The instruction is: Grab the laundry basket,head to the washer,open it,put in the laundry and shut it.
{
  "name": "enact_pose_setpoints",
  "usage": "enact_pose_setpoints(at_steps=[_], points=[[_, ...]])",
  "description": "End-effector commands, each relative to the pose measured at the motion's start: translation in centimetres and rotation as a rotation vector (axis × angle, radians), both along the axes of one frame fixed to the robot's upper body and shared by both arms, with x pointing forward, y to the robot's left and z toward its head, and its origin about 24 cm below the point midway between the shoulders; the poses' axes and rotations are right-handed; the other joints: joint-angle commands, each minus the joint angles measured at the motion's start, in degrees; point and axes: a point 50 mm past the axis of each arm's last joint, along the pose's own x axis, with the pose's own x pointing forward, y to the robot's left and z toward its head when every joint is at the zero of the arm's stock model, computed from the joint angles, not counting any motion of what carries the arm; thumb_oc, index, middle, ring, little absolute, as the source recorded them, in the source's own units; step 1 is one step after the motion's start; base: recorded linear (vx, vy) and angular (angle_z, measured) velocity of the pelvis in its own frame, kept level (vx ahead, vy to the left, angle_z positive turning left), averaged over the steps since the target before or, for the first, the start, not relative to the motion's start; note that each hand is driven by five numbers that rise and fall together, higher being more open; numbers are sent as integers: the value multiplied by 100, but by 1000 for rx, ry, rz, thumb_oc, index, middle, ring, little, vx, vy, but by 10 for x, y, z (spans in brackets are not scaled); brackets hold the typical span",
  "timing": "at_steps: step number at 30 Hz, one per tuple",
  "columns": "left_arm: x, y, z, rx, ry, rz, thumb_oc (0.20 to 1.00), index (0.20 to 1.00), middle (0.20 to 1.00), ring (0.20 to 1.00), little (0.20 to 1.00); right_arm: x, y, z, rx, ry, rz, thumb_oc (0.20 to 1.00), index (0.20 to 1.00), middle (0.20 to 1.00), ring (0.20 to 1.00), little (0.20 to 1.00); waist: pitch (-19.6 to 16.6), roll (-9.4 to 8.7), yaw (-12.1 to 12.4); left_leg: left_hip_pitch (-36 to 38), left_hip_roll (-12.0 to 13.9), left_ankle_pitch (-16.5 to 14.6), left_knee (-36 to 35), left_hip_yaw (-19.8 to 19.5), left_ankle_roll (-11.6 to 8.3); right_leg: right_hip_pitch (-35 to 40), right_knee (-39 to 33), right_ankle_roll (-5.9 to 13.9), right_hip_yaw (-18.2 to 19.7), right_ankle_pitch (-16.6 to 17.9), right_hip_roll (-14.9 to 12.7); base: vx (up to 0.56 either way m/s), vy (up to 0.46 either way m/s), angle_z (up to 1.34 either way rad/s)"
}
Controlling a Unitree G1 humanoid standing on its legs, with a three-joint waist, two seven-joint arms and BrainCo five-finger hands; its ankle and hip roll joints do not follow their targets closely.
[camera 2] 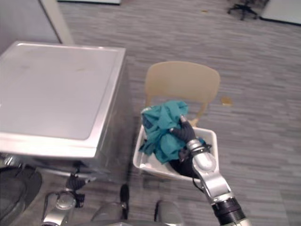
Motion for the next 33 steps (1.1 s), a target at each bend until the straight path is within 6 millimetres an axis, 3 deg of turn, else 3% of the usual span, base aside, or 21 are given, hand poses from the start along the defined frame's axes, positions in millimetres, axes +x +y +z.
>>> enact_pose_setpoints(at_steps=[1,4,5,8,9,10,12,13,16,17,18,23,26,29,30,31,33], points=[[23,4,23,2,-135,-31,1000,1000,1000,1000,1000,10,13,40,109,-198,41,200,200,200,200,200,-179,-69,304,-683,352,330,-6,32,-550,895,-1752,139,-122,187,180,-358,-273,45],[27,-2,32,-14,-183,-66,1000,1000,1000,1000,1000,10,14,41,124,-193,52,200,200,200,200,200,-115,50,320,-793,442,485,-300,45,-663,875,-2024,92,-295,285,290,-316,-153,39],[37,-12,47,-12,-258,-130,1000,1000,1000,1000,1000,11,13,41,120,-192,47,200,200,200,200,200,3,12,202,-754,452,220,-251,469,-544,801,-2129,120,-589,457,123,-354,-67,69],[44,-19,61,4,-318,-205,1000,1000,1000,1000,1000,10,17,41,127,-187,63,200,200,200,200,200,-3,-12,139,-680,448,57,167,588,-472,718,-2257,144,-837,643,29,-281,-32,90],[49,-25,70,22,-363,-259,1000,1000,1000,1000,1000,10,19,42,126,-195,74,200,200,200,200,200,-12,-54,80,-603,395,-177,468,617,-422,658,-2309,147,-956,731,-48,-332,-32,99],[57,-38,85,35,-433,-337,1000,1000,1000,1000,1000,9,23,44,127,-202,91,200,200,200,200,200,-69,-121,-39,-344,354,-611,767,763,-382,579,-2380,152,-1168,803,-162,-283,-4,79],[64,-48,95,47,-479,-388,1000,1000,1000,1000,1000,10,26,44,135,-200,98,200,200,200,200,200,-119,-132,-125,-177,366,-762,853,852,-376,535,-2410,149,-1318,829,-206,-127,49,100],[72,-71,111,33,-554,-490,1000,1000,1000,1000,1000,11,32,42,173,-185,112,200,200,200,200,200,-278,-99,-284,296,400,-912,668,1131,-389,504,-2442,190,-1596,870,-255,-29,74,103],[75,-87,120,22,-600,-548,1000,1000,1000,1000,1000,10,39,41,217,-173,127,200,200,200,200,200,-419,-71,-366,457,358,-803,234,1236,-366,521,-2502,232,-1732,941,-269,30,132,85],[81,-107,130,12,-648,-619,1000,1000,1000,1000,1000,10,48,42,275,-166,148,200,200,200,200,200,-503,-108,-425,626,280,-710,-160,1184,-369,597,-2547,268,-1820,991,-285,19,79,31],[81,-108,130,13,-649,-620,1000,1000,1000,1000,1000,11,48,42,275,-167,147,200,200,200,200,200,-507,-108,-428,613,276,-684,-176,1179,-364,584,-2557,267,-1827,1009,-286,25,111,19],[91,-146,145,-13,-712,-731,1000,1000,1000,1000,1000,11,75,61,393,-211,247,200,200,200,200,200,-664,-209,-491,765,208,-647,-478,1137,-316,630,-2507,336,-1843,1055,-326,8,88,19],[98,-160,149,13,-730,-773,1000,1000,1000,1000,1000,6,96,82,494,-258,357,200,200,200,200,200,-721,-271,-512,852,180,-706,-478,1176,-261,608,-2406,390,-1750,1072,-353,13,94,10],[100,-164,151,20,-738,-775,1000,1000,1000,1000,1000,3,106,88,554,-255,414,200,200,200,200,200,-735,-294,-497,909,165,-731,-478,1222,-238,616,-2368,407,-1691,1084,-372,20,54,-15],[102,-165,151,19,-739,-764,398,398,398,398,398,1,111,88,577,-240,444,200,200,200,200,200,-748,-305,-497,931,158,-741,-478,1245,-230,622,-2363,419,-1662,1095,-378,17,40,-11],[104,-166,152,16,-744,-749,200,200,200,200,200,-3,118,87,606,-215,490,200,200,200,200,200,-790,-323,-495,962,148,-757,-478,1265,-220,651,-2367,431,-1626,1109,-380,24,49,-12],[105,-163,154,10,-755,-730,200,200,200,200,200,-5,121,83,604,-192,515,517,517,517,517,517,-822,-331,-492,995,145,-773,-478,1299,-217,672,-2380,441,-1599,1119,-387,16,30,-14]])
